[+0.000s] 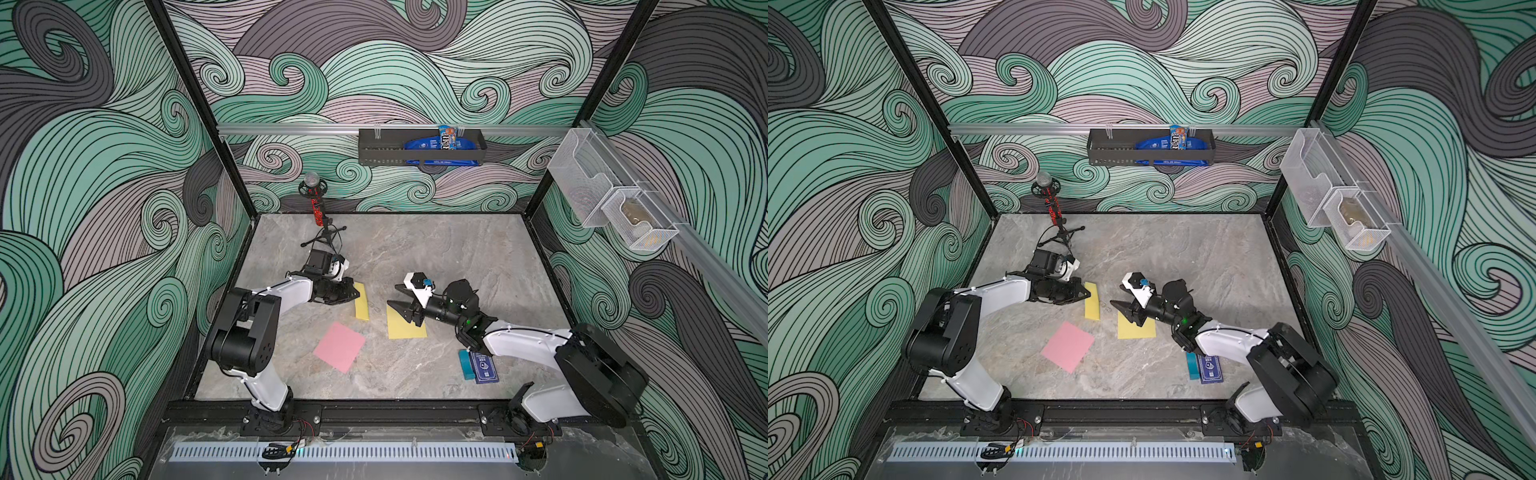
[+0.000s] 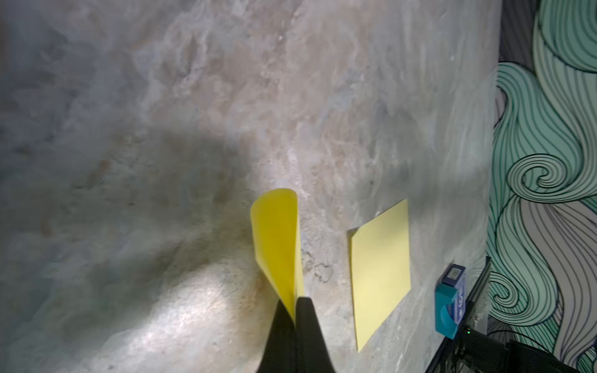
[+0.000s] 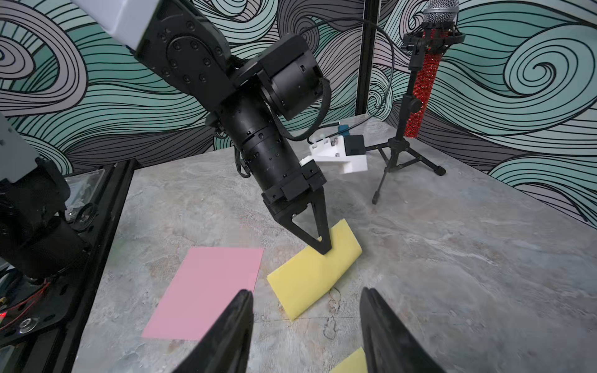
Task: Fold the square paper along the opposite sides
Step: Smooth out the paper at the center of the board.
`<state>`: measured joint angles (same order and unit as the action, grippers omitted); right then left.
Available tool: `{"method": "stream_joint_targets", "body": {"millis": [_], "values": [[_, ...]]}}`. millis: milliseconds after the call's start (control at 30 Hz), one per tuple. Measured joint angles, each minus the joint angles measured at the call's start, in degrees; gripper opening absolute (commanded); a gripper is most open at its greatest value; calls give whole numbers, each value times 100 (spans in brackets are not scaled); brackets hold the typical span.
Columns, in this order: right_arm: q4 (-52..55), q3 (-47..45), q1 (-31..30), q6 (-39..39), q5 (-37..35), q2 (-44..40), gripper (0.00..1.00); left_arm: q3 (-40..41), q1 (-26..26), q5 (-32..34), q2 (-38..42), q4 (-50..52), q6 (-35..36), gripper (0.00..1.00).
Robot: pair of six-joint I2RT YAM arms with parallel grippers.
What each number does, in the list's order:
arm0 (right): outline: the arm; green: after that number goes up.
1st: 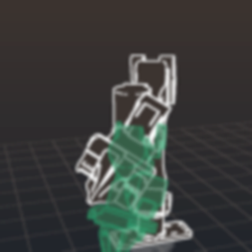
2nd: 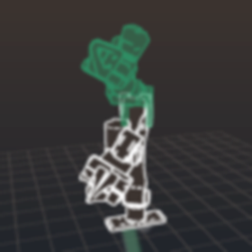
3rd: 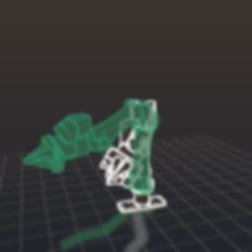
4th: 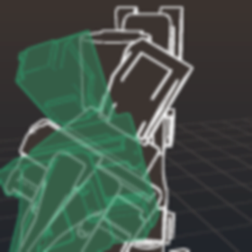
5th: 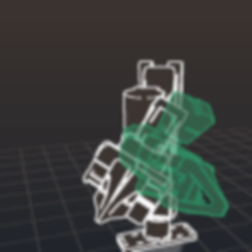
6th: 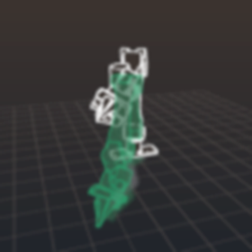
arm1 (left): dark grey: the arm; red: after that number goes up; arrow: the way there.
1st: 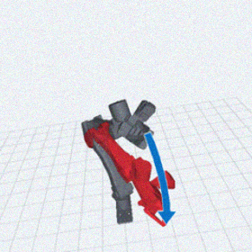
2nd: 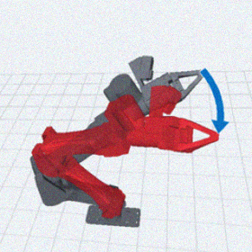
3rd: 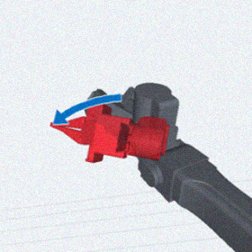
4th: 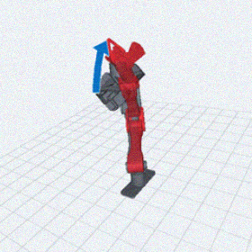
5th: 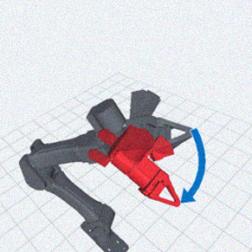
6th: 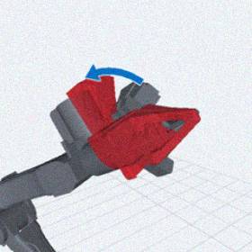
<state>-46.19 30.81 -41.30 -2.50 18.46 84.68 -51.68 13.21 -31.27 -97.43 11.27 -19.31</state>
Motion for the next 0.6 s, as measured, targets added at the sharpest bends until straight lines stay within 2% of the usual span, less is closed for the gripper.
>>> {"method": "stream_joint_targets", "body": {"millis": [67,133,267,367,600], "values": [[-107,68,-153,-94,-46,365,46,0,-20,96,-42,26,66,0],[-138,229,-260,-164,-59,743,37,0,-42,140,-68,28,92,0],[-166,765,-391,-186,-24,1532,12,-4,-72,160,-205,24,98,0],[-85,1314,-407,-122,37,2100,2,-4,-79,129,-339,9,94,0],[61,1810,-407,-4,173,2876,0,-2,-94,7,-520,-17,79,0]]}}
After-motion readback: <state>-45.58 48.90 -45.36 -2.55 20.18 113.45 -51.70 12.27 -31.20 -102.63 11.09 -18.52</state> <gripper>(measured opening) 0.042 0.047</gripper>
